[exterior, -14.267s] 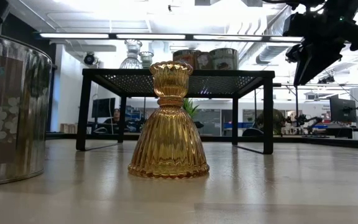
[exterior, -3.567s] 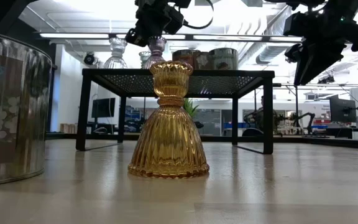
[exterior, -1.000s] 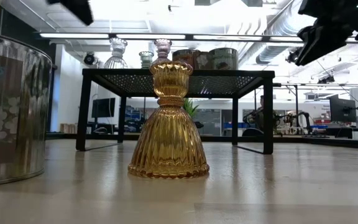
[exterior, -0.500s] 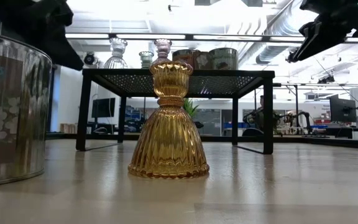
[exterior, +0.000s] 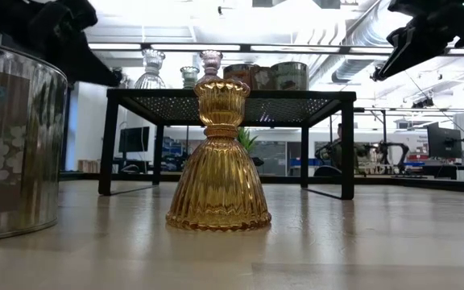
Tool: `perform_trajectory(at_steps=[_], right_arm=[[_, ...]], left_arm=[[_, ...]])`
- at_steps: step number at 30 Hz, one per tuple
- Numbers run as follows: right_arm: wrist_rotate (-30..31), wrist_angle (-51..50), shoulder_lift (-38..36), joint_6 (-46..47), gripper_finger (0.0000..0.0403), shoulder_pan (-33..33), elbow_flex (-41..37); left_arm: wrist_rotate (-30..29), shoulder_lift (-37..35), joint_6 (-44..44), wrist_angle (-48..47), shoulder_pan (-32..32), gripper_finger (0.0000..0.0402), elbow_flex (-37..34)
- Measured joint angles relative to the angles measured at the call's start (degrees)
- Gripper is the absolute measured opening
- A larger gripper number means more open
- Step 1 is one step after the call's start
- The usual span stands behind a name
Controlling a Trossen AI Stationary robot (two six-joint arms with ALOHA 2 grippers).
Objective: Pick & Place candle stick holders
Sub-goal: Adjust the transparent glass candle holder on the shelf
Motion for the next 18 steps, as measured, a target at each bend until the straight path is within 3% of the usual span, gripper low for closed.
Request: perform_trajectory(at_steps=[18], right_arm=[[0.0,4.76,0.07,-4.52,0.0101,0.0,0.0]], left_arm=[[-3.83,0.89,2.79,2.54,0.04,0.0073,0.0]])
